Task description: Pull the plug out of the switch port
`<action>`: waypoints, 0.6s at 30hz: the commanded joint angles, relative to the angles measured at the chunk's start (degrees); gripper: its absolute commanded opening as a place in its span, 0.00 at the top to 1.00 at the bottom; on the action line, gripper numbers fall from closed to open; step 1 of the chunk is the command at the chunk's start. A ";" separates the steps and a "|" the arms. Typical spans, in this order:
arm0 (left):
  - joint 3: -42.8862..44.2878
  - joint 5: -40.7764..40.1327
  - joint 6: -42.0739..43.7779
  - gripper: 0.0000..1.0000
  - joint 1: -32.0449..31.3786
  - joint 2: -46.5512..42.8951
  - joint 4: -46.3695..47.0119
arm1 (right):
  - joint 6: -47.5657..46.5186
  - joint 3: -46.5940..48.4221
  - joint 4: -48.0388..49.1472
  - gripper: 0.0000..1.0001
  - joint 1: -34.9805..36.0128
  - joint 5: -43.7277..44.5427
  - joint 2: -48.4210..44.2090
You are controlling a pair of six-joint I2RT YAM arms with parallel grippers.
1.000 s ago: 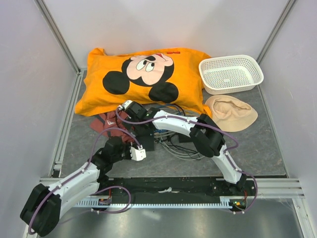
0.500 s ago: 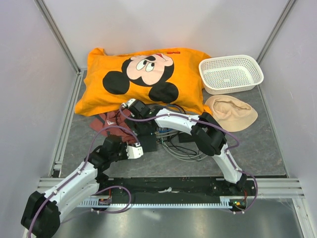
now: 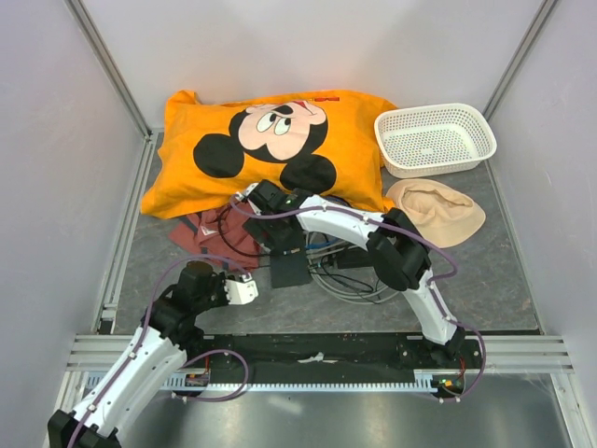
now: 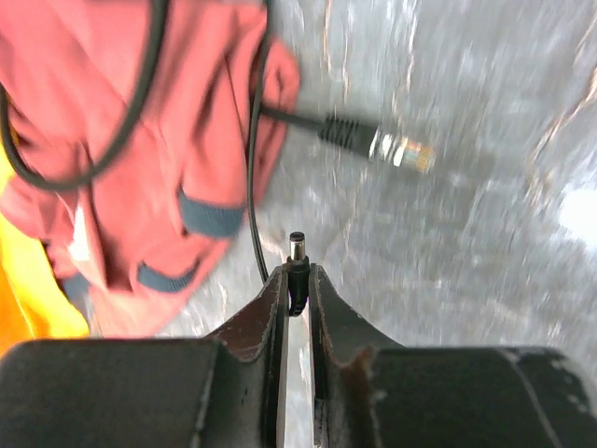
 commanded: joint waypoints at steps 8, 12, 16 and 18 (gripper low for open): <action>-2.05 -4.14 -4.24 0.99 7.54 11.50 6.44 | -6.89 -0.24 -6.34 0.02 -5.24 -6.51 -16.01; 1.45 -0.62 -5.47 0.99 10.97 20.73 8.21 | -7.07 -0.60 -7.30 0.02 -8.31 -7.48 -17.51; 5.15 2.90 -7.75 0.81 11.85 25.23 7.60 | -7.42 0.45 -8.00 0.02 -12.61 -10.20 -17.16; 8.40 4.49 -8.46 0.79 11.85 25.23 5.24 | -7.42 1.86 -8.10 0.02 -14.38 -10.65 -16.63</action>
